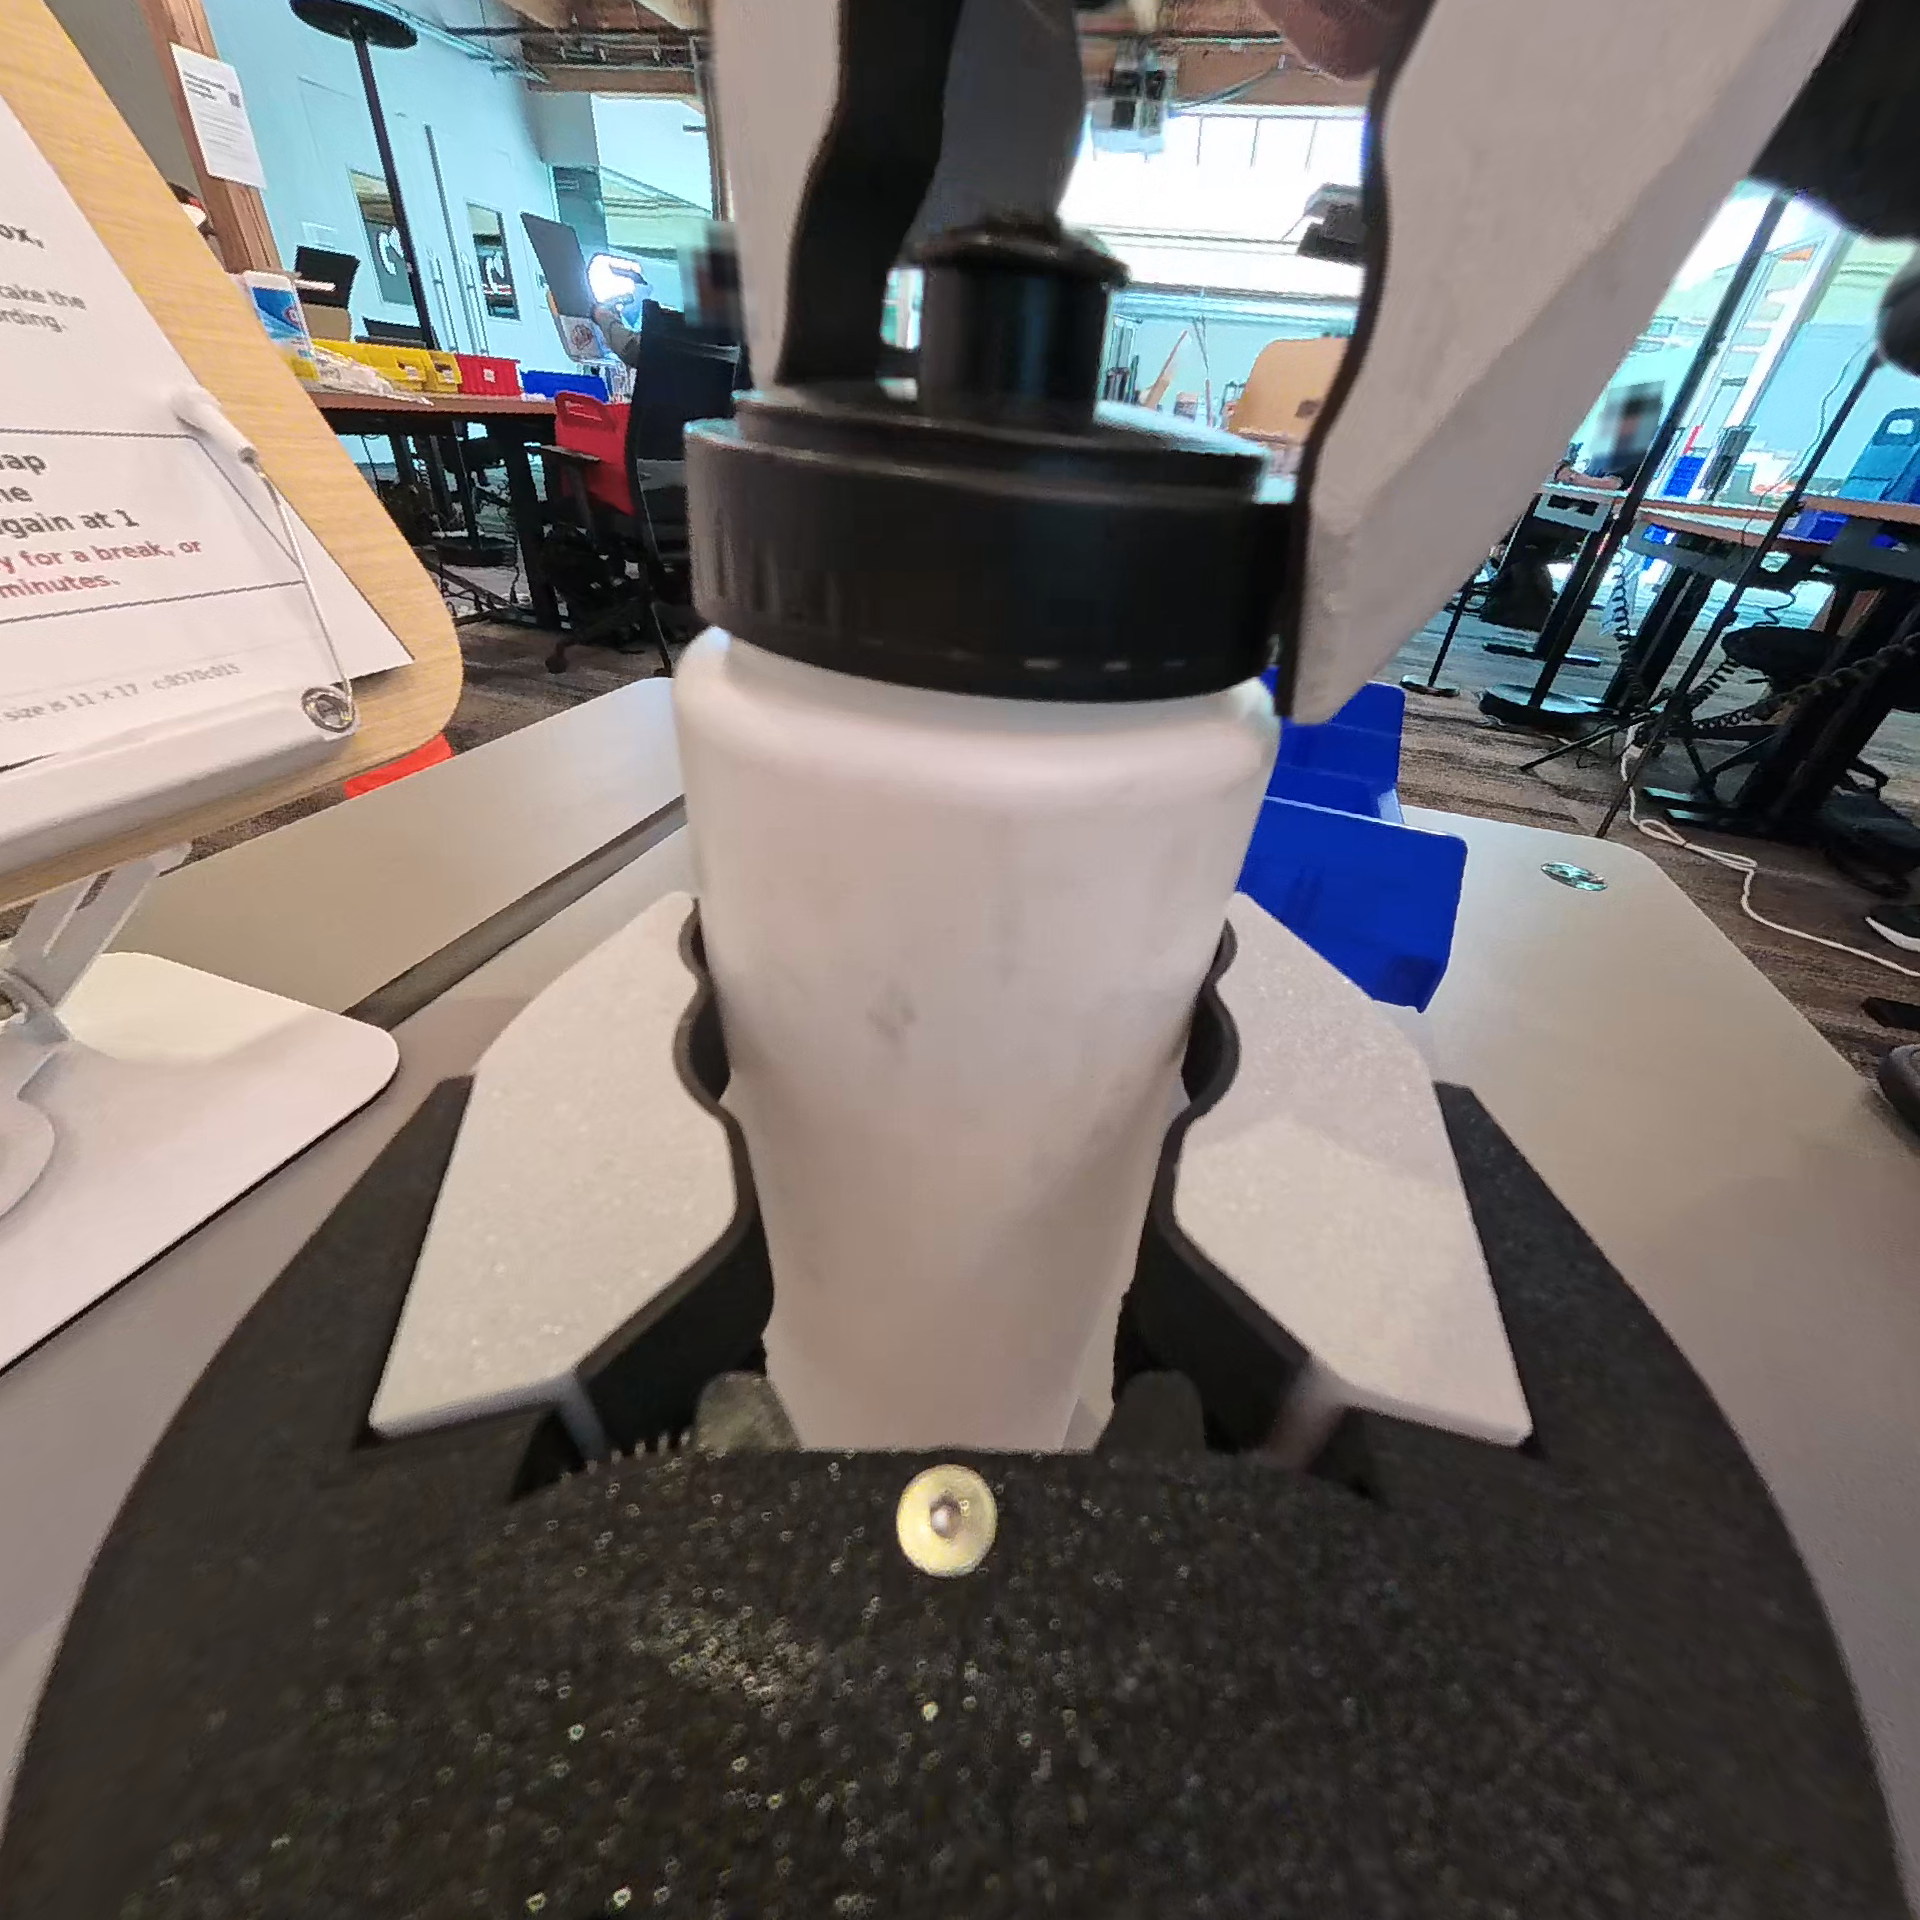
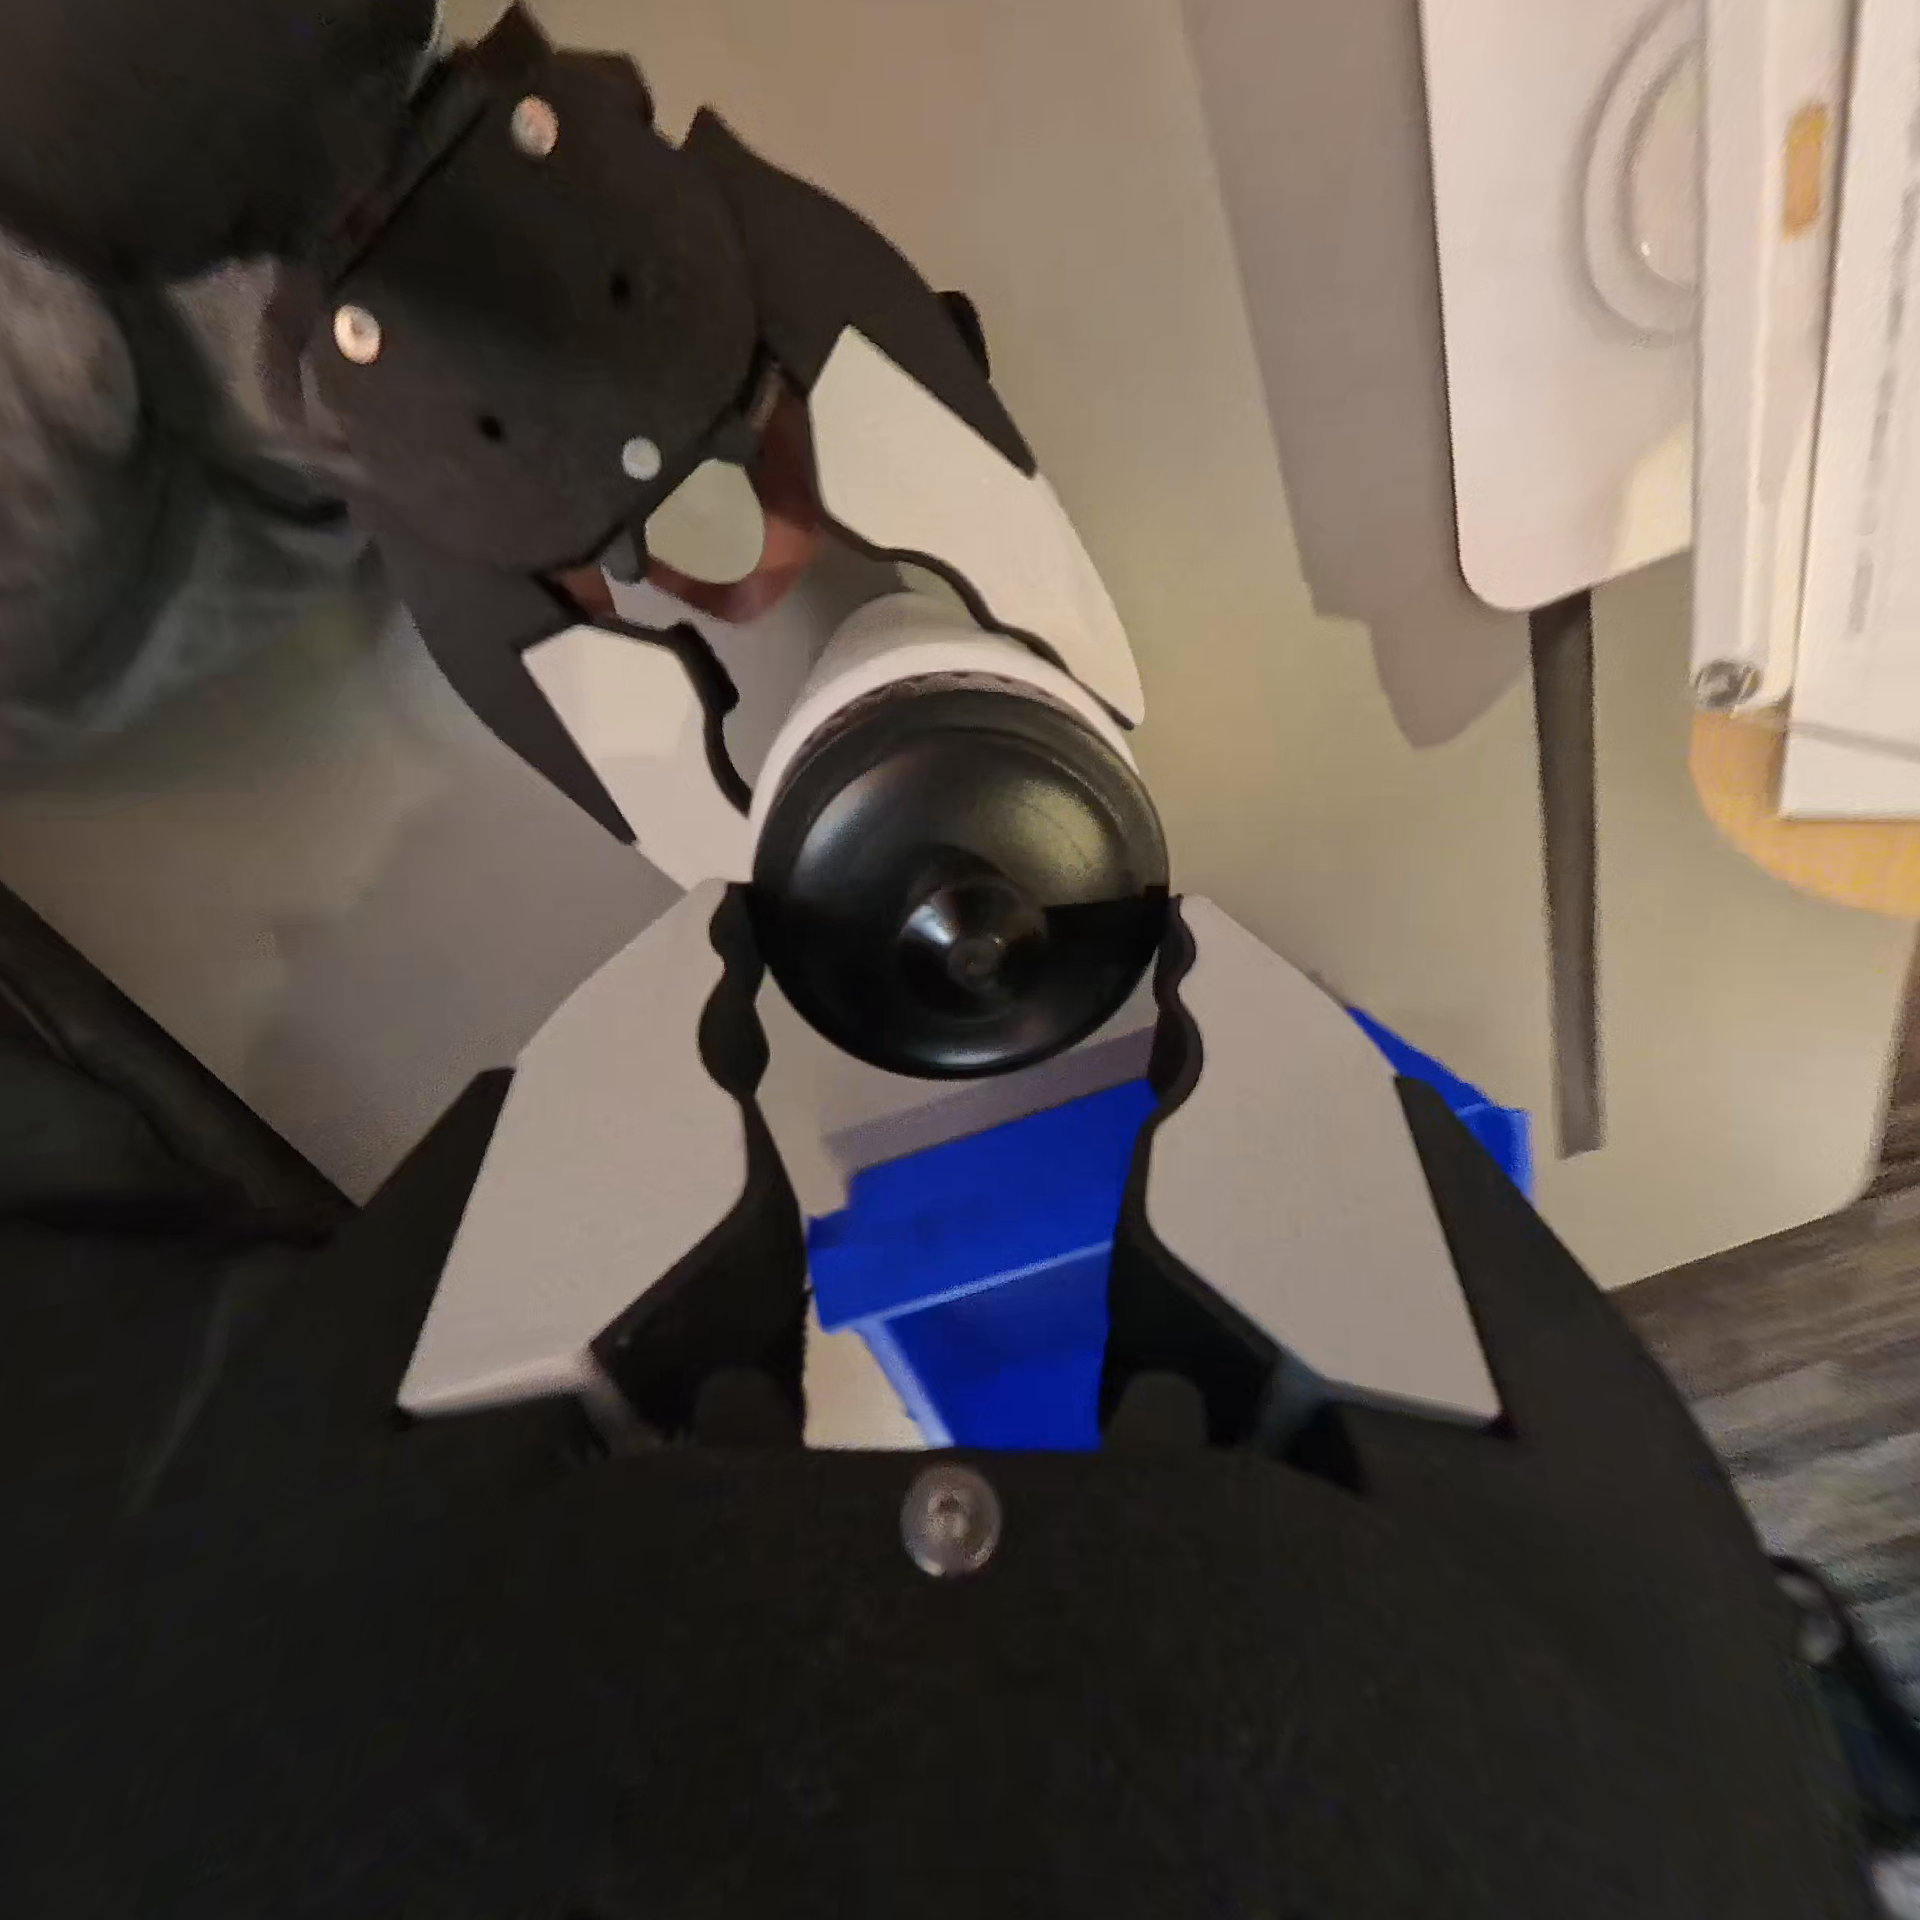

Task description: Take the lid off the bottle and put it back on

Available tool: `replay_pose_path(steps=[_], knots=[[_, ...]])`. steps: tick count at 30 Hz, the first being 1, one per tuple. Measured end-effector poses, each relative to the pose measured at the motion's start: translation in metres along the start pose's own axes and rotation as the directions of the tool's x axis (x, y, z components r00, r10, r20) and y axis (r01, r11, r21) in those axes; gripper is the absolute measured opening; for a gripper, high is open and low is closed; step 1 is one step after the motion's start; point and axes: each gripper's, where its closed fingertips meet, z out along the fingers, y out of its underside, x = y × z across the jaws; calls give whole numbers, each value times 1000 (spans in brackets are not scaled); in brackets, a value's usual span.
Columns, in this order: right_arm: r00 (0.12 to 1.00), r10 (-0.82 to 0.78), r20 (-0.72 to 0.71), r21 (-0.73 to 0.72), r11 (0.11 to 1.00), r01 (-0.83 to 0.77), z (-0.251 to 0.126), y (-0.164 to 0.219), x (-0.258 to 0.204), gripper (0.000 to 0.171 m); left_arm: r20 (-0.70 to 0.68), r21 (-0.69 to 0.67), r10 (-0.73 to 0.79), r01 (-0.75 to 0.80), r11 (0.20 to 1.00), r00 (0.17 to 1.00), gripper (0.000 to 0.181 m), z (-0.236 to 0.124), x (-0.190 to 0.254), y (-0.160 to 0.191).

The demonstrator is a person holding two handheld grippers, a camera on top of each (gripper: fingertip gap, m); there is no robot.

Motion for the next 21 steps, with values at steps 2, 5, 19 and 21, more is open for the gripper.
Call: replay_pose_path(steps=[2,5,19,21], knots=[[979,-203,-11,-41,978,202,-1,1,2,72,-5,0,-1,1,1000,1000,87,1,1,0],[762,-641,-89,-133,766,629,-5,3,9,69,-6,-1,-1,1,1000,1000,87,2,2,0],[-141,-973,-183,-502,-31,864,-14,-8,16,62,-16,0,-1,1,1000,1000,87,0,2,1],[-65,-971,-231,-459,50,887,-17,-7,14,70,-15,0,-4,4,1000,1000,87,0,2,1]])
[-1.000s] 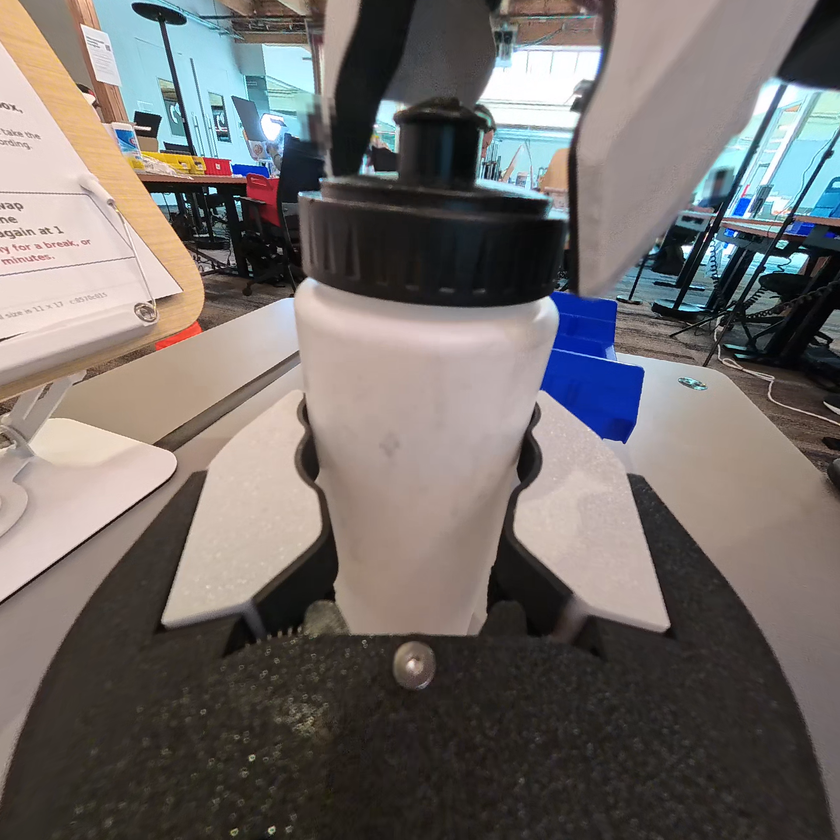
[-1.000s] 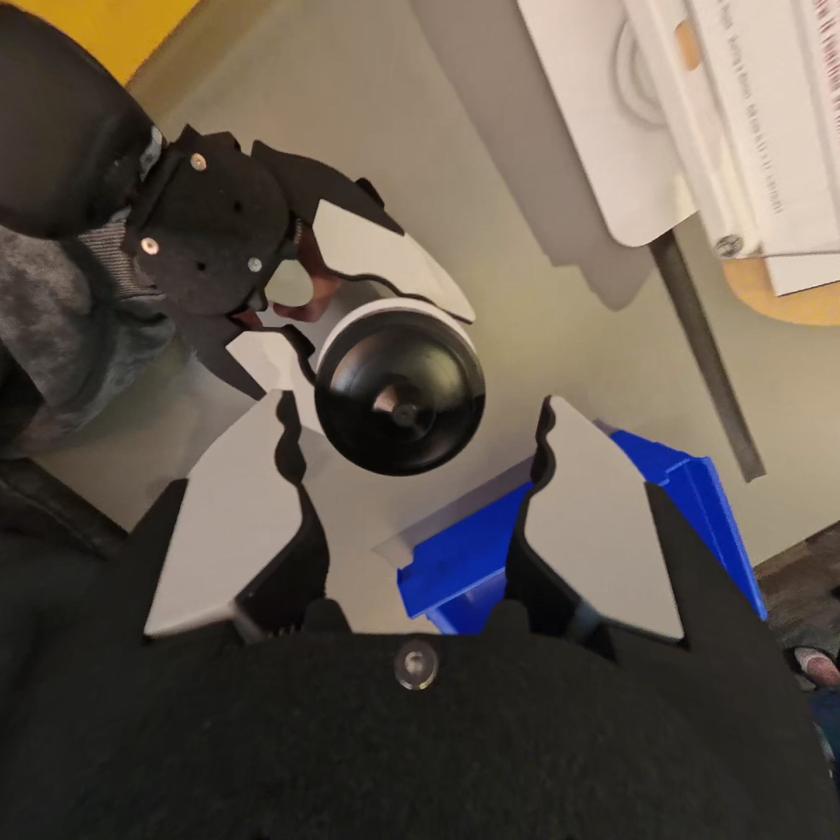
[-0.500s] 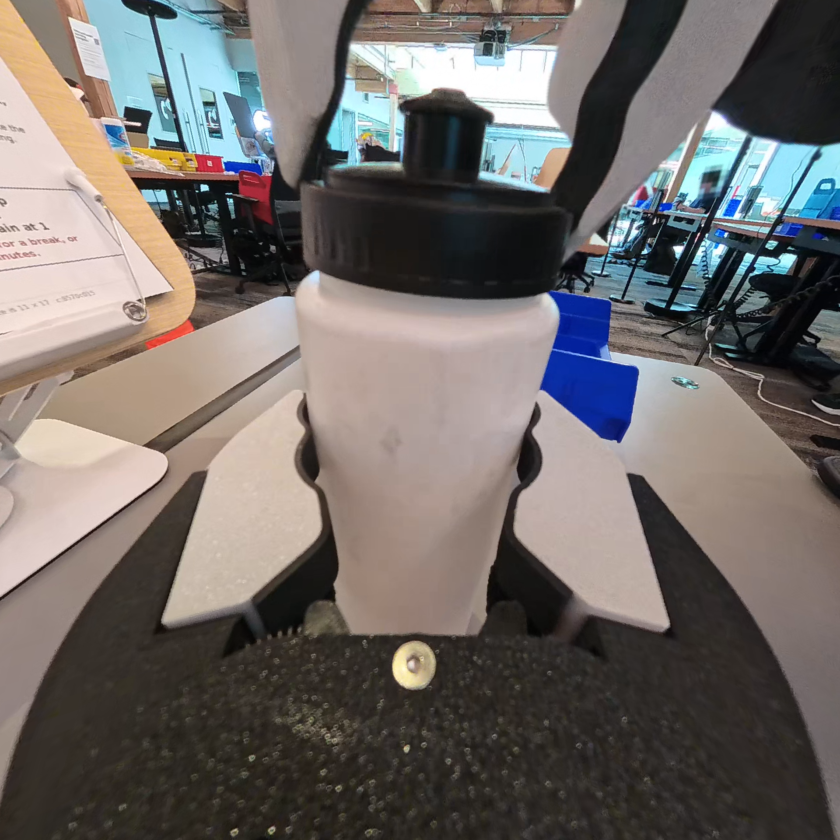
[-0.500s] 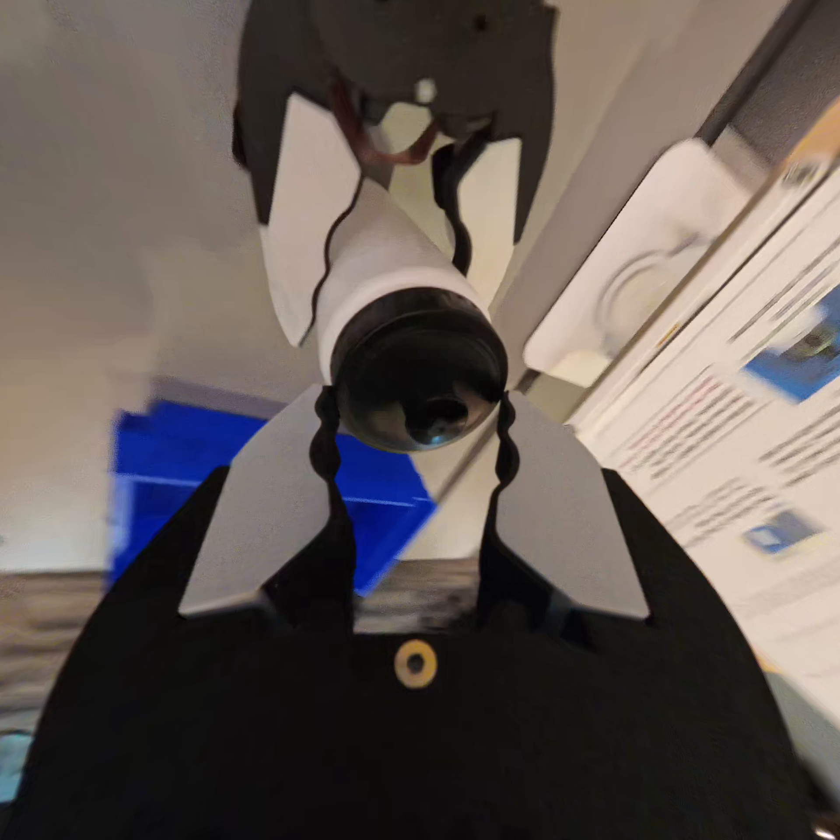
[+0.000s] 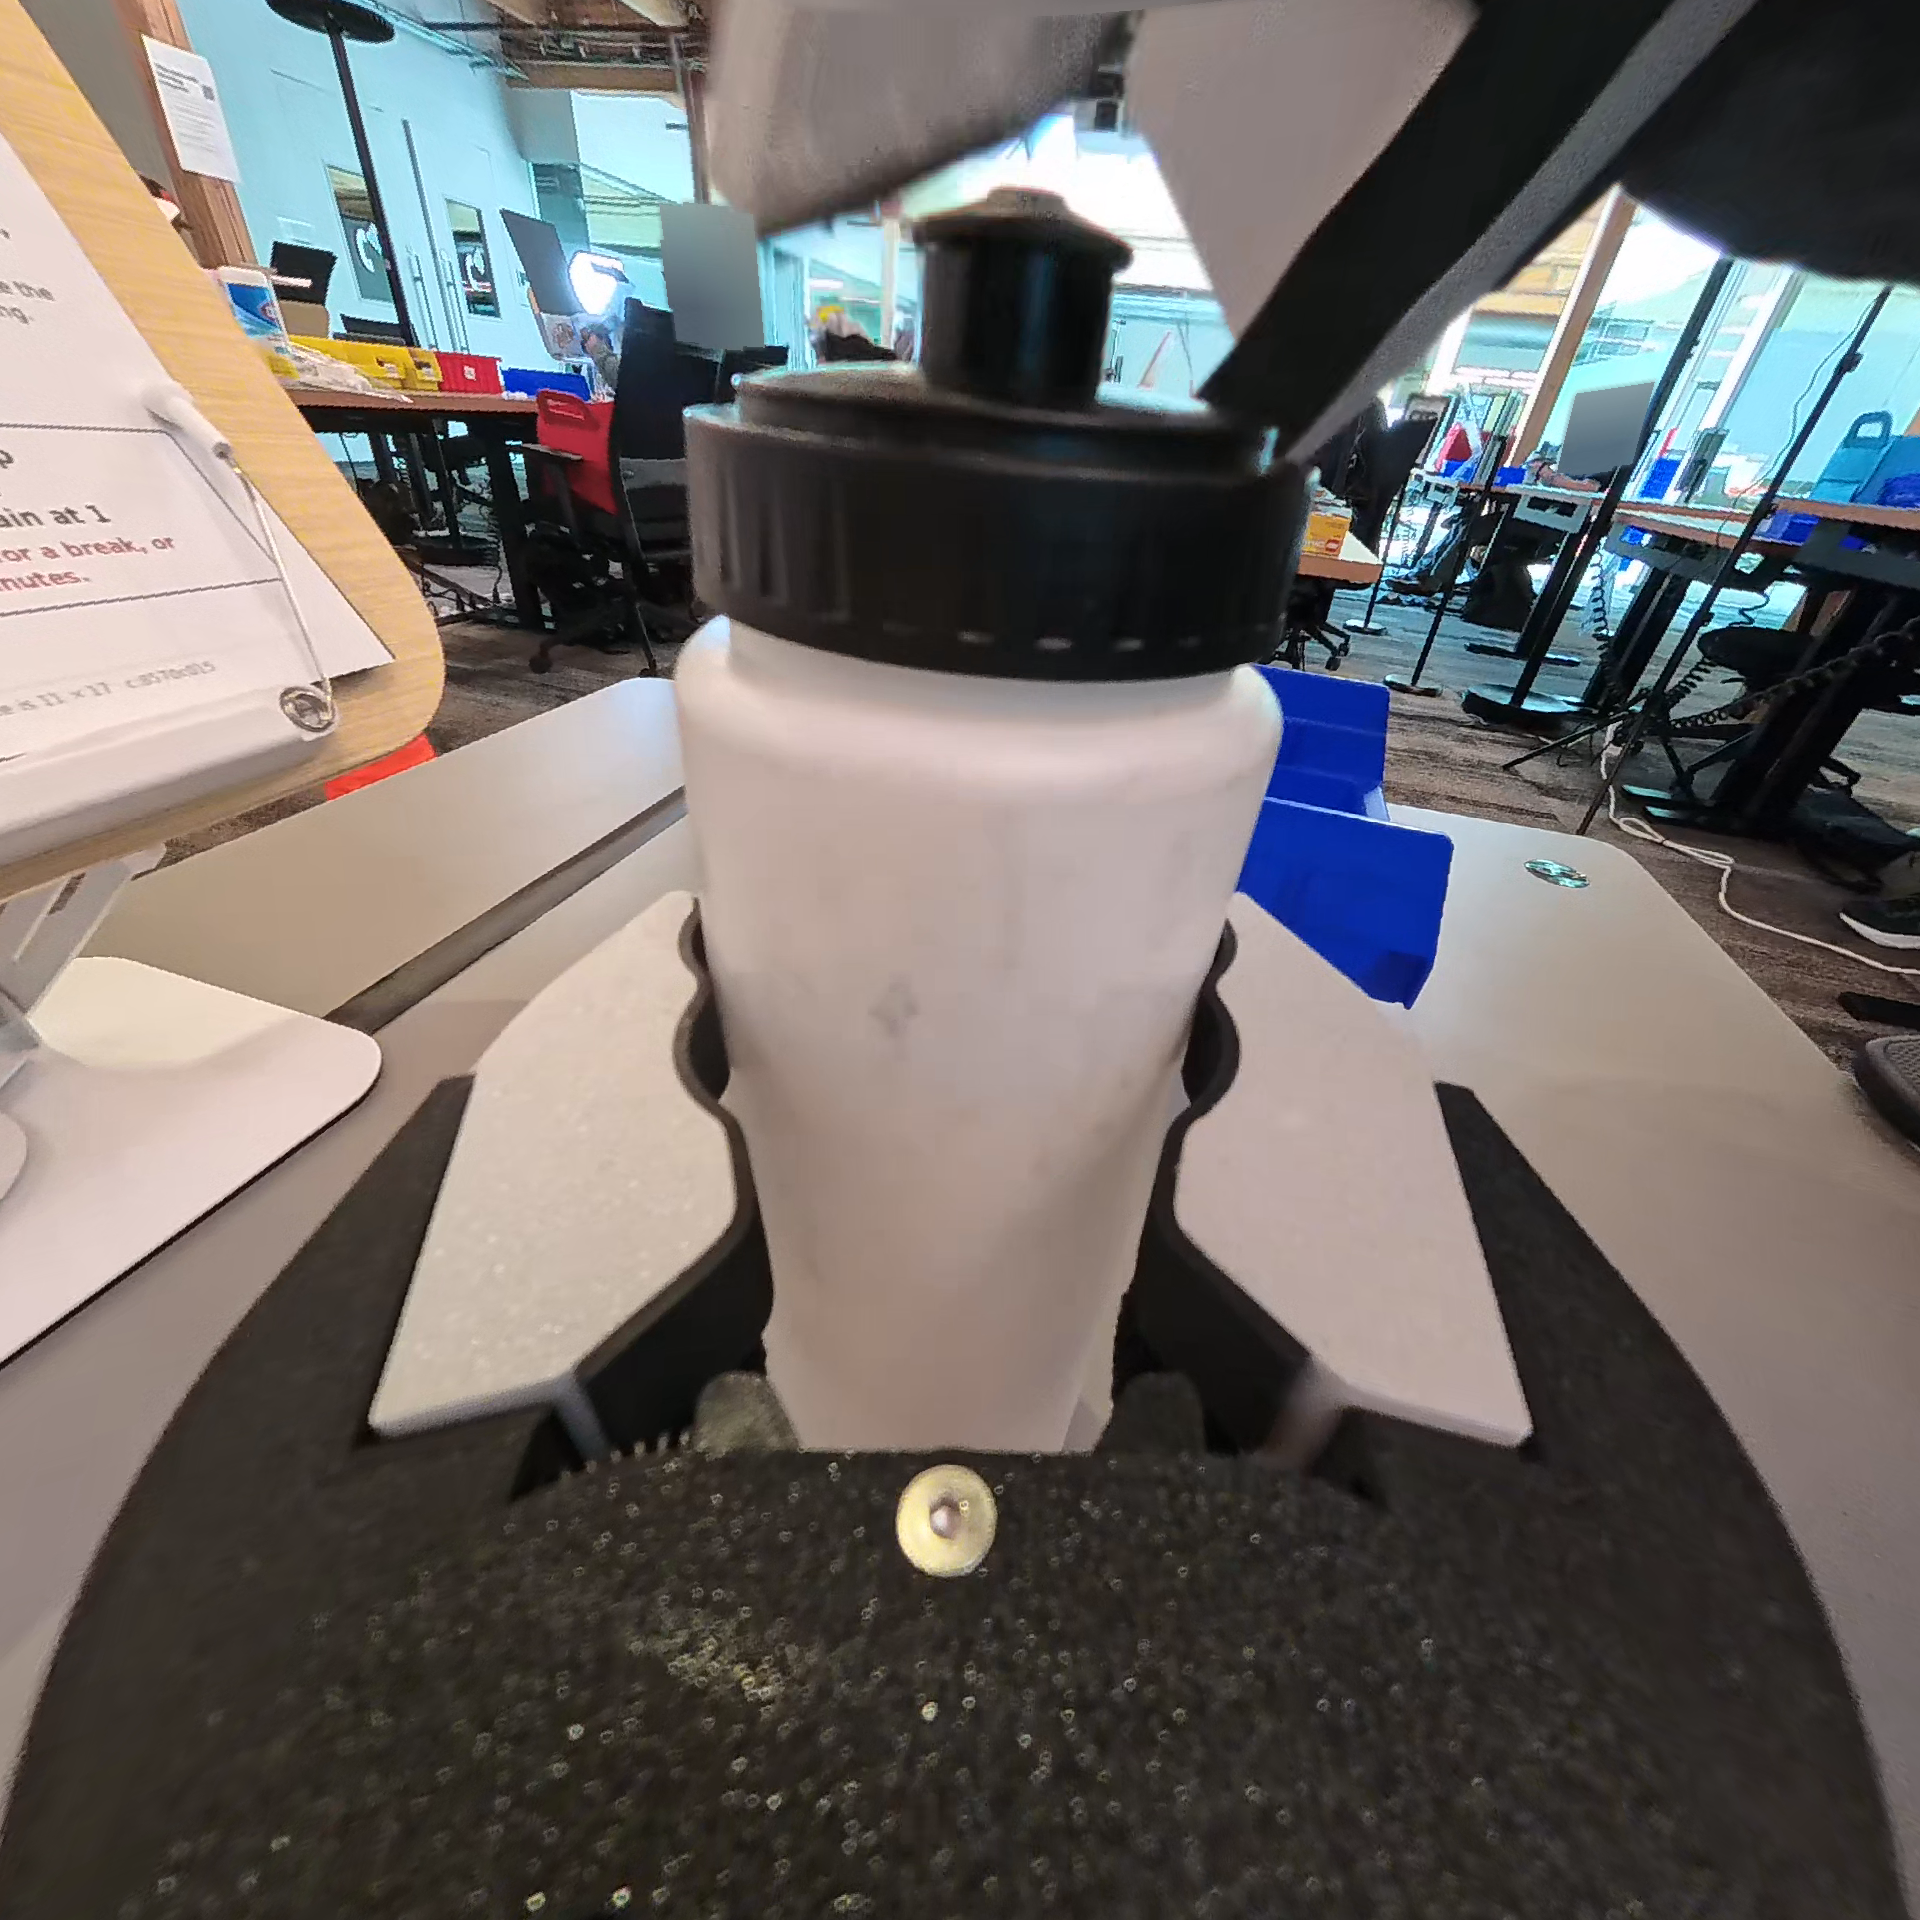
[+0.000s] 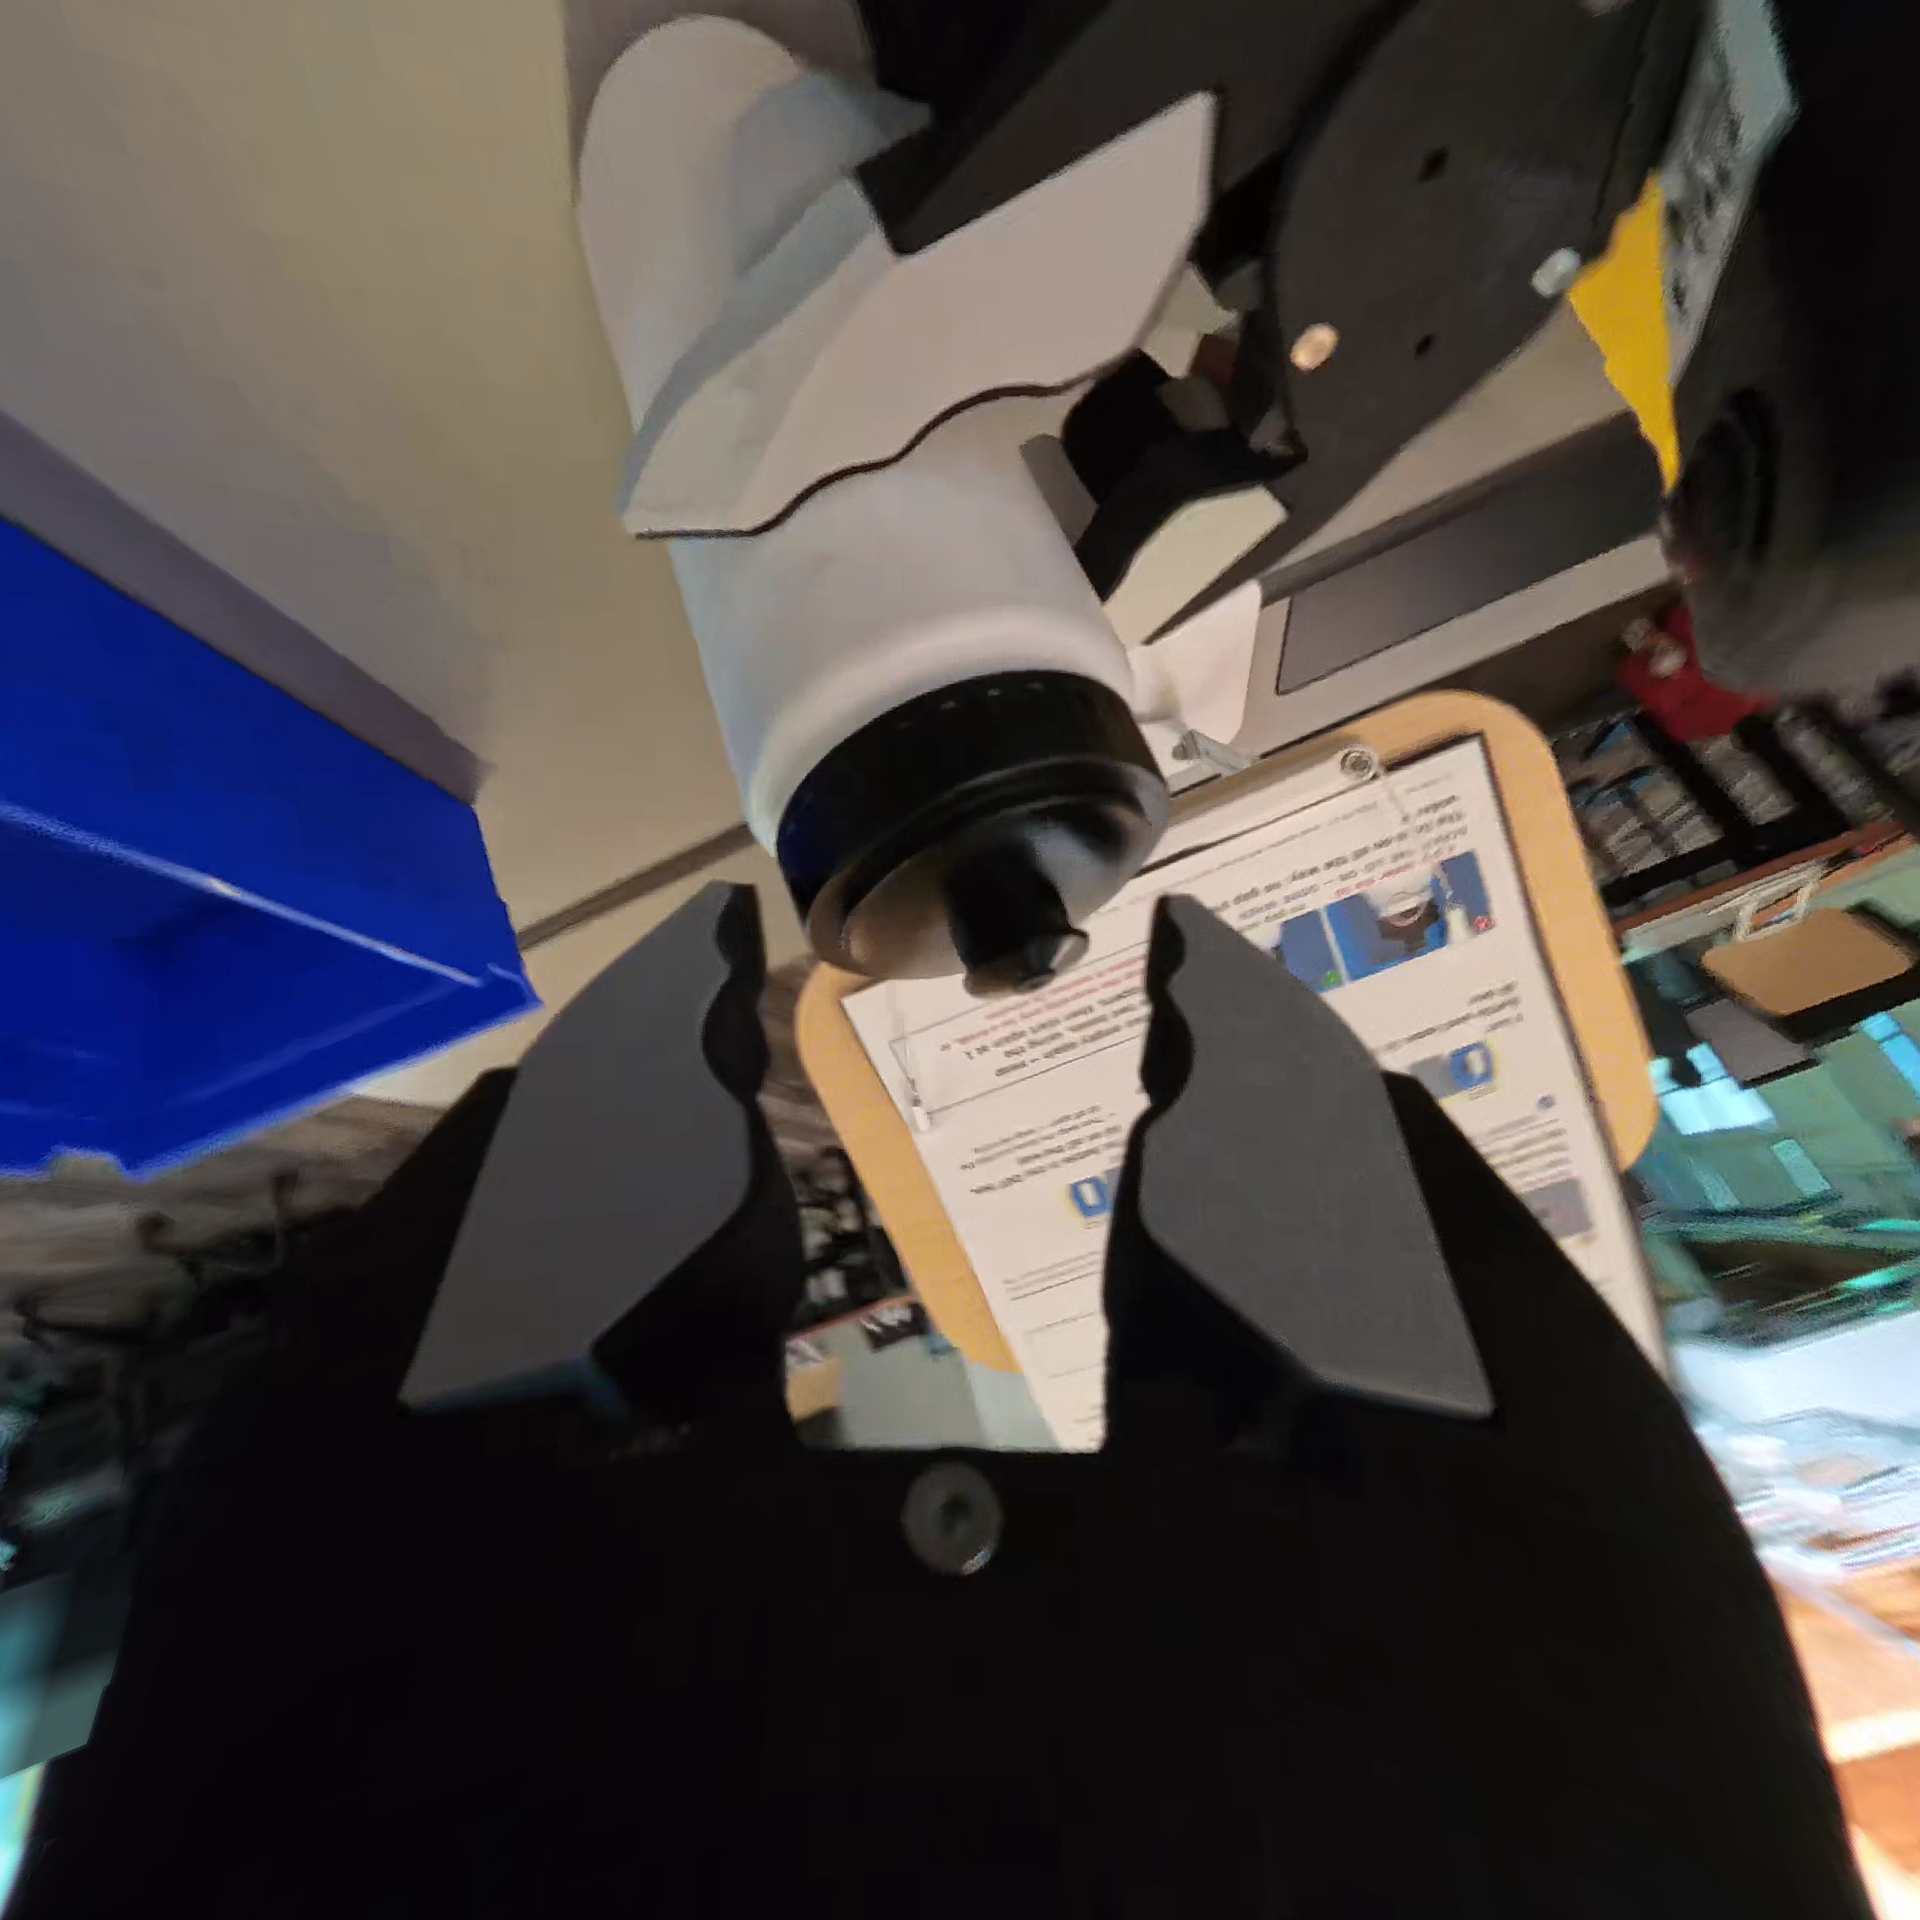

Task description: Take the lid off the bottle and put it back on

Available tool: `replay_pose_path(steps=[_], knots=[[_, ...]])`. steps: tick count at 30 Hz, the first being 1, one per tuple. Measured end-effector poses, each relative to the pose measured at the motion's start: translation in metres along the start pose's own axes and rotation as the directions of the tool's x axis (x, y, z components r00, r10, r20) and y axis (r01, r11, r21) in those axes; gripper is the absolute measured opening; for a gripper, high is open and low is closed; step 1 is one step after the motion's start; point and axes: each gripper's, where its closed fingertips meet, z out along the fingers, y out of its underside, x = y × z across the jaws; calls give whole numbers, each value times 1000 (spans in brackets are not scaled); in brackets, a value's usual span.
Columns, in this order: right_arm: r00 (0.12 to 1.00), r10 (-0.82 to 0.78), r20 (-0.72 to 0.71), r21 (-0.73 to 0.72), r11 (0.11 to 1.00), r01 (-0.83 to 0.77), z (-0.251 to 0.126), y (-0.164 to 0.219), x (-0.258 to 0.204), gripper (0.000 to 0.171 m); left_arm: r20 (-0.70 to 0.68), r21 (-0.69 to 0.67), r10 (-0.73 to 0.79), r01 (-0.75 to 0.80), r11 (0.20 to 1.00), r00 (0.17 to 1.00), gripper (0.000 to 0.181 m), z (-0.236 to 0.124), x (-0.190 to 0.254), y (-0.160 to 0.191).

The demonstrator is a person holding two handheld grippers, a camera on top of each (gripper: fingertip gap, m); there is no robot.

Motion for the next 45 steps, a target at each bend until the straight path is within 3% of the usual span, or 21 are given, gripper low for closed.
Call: replay_pose_path(steps=[2,4,6,8,10,11,15,19,21,24,27,30,33,35,39,45], knots=[[978,206,39,44,977,-208,-5,-1,0,90,0,0,-1,1,1000,1000,87,0,0,0],[843,503,192,112,842,-528,-12,-10,-3,98,-1,1,-5,5,1000,1000,87,0,0,0],[581,751,315,113,578,-808,-15,-14,5,99,-2,1,-7,7,1000,1000,87,0,0,0],[254,885,390,22,266,-964,-13,-8,9,120,-2,1,-10,10,1000,1000,87,1,0,0],[-54,876,479,-101,-6,-995,-12,-13,5,126,-2,2,-13,13,1000,1000,88,1,0,1],[-149,856,496,-146,-87,-985,-12,-16,2,124,-2,2,-14,14,1000,1000,88,1,0,1],[-336,844,419,-250,-248,-936,-3,-16,-10,113,-1,1,-17,17,1000,1000,88,1,0,1],[-399,814,421,-261,-313,-913,-1,-17,-7,69,2,-1,-17,17,1000,1000,88,1,0,1],[-408,807,426,-278,-313,-908,0,-18,-9,69,3,-2,-18,18,1000,1000,88,1,0,1],[-387,816,429,-280,-287,-916,-1,-19,-9,69,4,-2,-17,17,1000,1000,88,1,0,1],[-277,842,462,-275,-161,-948,-2,-18,-10,69,4,-3,-14,14,1000,1000,88,1,0,1],[-78,862,501,-250,58,-966,-1,-14,-11,68,9,-4,-14,14,1000,1000,87,1,-1,1],[240,824,513,-155,364,-919,-2,-11,-10,67,6,-5,-13,13,1000,1000,87,1,-1,1],[454,743,492,-105,568,-816,-2,-7,-11,65,2,-5,-13,13,1000,1000,87,2,0,1],[777,489,397,-42,855,-516,-2,-2,-8,61,1,-7,-10,10,1000,1000,87,1,0,2],[964,151,219,-41,988,-146,-3,2,-4,53,1,-5,-10,10,1000,1000,87,0,-1,2]])
